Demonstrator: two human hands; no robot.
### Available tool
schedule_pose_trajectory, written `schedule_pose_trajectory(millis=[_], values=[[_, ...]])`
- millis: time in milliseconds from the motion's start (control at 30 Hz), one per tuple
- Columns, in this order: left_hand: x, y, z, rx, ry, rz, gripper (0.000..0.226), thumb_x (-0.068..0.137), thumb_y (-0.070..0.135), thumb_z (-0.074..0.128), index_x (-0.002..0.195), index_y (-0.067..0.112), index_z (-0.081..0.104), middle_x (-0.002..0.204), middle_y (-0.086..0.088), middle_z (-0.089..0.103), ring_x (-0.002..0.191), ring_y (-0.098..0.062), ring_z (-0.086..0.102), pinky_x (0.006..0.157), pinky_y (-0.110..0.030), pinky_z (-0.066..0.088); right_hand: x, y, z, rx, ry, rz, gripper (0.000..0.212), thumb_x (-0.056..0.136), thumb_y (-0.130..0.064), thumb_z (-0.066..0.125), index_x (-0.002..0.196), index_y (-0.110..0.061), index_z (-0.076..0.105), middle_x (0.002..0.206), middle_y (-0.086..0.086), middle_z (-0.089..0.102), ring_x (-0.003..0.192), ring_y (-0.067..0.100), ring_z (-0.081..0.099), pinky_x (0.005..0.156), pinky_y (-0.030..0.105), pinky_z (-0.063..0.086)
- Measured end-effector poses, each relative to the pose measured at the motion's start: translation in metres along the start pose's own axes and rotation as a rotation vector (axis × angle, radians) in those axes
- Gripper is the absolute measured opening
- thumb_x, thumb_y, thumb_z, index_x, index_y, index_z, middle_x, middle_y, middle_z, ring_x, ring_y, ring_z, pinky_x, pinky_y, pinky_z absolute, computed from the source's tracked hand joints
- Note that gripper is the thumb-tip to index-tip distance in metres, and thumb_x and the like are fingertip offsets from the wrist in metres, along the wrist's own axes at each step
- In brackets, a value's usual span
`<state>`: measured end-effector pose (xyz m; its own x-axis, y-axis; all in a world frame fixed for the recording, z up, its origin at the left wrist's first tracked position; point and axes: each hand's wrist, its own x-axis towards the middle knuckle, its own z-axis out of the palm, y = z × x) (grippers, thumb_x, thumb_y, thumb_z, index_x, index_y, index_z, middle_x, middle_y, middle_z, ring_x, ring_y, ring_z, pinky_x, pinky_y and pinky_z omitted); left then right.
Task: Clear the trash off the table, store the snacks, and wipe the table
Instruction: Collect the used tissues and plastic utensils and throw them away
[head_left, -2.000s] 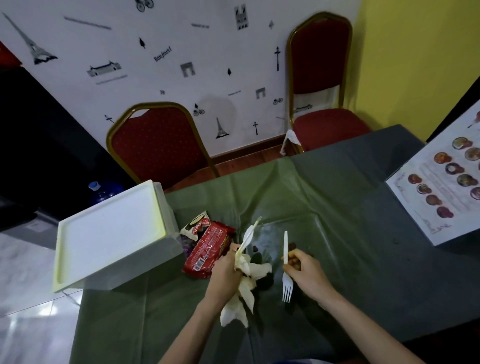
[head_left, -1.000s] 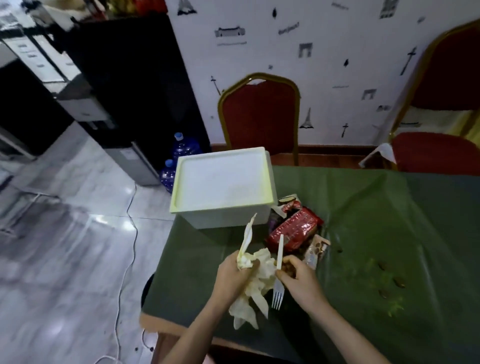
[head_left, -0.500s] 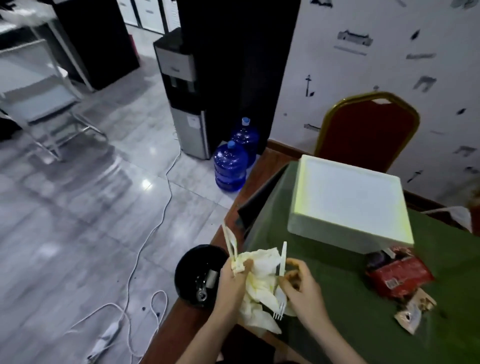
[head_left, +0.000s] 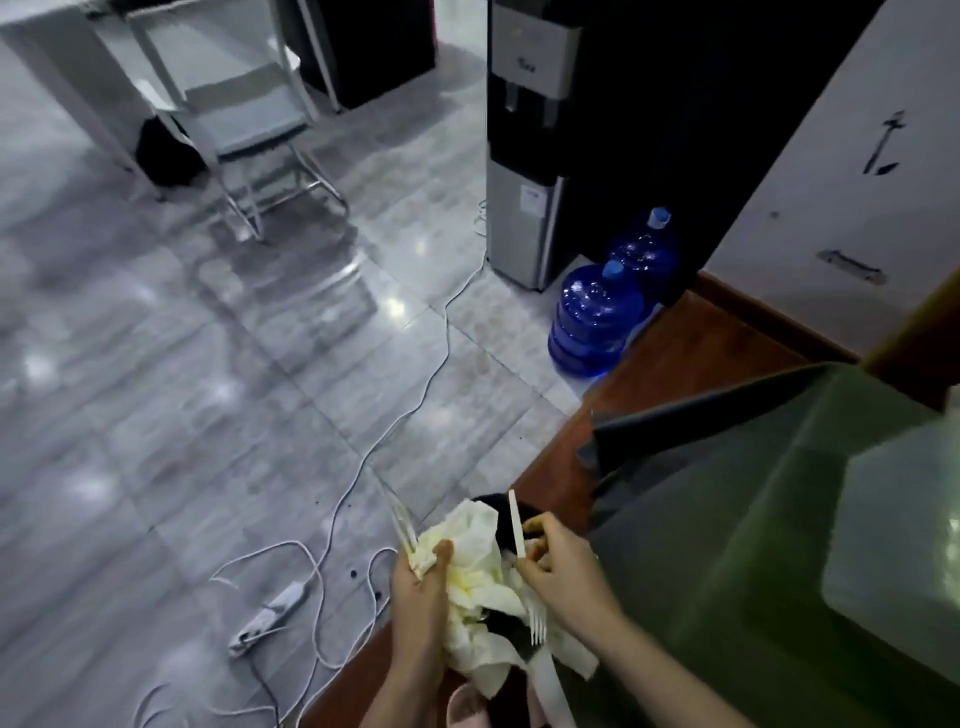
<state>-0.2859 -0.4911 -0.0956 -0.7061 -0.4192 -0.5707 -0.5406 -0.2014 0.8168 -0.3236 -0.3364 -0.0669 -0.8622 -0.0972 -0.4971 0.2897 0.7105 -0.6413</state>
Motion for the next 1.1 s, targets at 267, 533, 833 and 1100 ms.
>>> schedule_pose_trajectory(millis=[267, 533, 833, 1100], values=[[0.123, -0.111, 0.03, 0.101, 0.058, -0.034, 0.018, 0.088, 0.014, 0.062, 0.105, 0.008, 0.058, 0.095, -0.012, 0.07, 0.087, -0.026, 0.067, 0.071, -0.031, 0.055, 0.137, 0.064, 0.067, -0.399, -0.168, -0.023, 0.016, 0.087, -0.012, 0.049, 0.102, -0.013, 0.054, 0.101, 0.006, 0.059, 0.094, 0.03, 0.059, 0.079, 0.041, 0.049], [0.204, -0.19, 0.074, 0.401, -0.114, -0.071, 0.031, 0.078, 0.034, 0.065, 0.1, 0.013, 0.059, 0.1, -0.005, 0.067, 0.089, -0.02, 0.062, 0.072, -0.031, 0.047, 0.218, 0.116, 0.1, -0.503, -0.418, 0.018, 0.035, 0.088, -0.03, 0.062, 0.113, -0.007, 0.056, 0.108, 0.013, 0.065, 0.099, 0.032, 0.062, 0.083, 0.038, 0.051], [0.18, -0.207, 0.07, 0.679, -0.025, 0.053, 0.023, 0.088, 0.003, 0.046, 0.1, 0.009, 0.065, 0.1, -0.01, 0.069, 0.088, -0.024, 0.063, 0.069, -0.027, 0.042, 0.203, 0.108, 0.082, -0.705, -0.485, -0.035, 0.018, 0.088, -0.01, 0.053, 0.104, -0.006, 0.06, 0.112, 0.017, 0.062, 0.1, 0.035, 0.059, 0.086, 0.042, 0.051], [0.063, -0.096, 0.051, 0.616, -0.165, 0.229, 0.015, 0.087, 0.005, 0.053, 0.083, 0.016, 0.062, 0.078, 0.0, 0.066, 0.071, -0.015, 0.061, 0.066, -0.039, 0.051, 0.066, 0.02, 0.02, -0.599, -0.209, -0.206, 0.02, 0.092, -0.018, 0.046, 0.109, -0.01, 0.053, 0.113, 0.015, 0.058, 0.102, 0.038, 0.057, 0.075, 0.04, 0.043]])
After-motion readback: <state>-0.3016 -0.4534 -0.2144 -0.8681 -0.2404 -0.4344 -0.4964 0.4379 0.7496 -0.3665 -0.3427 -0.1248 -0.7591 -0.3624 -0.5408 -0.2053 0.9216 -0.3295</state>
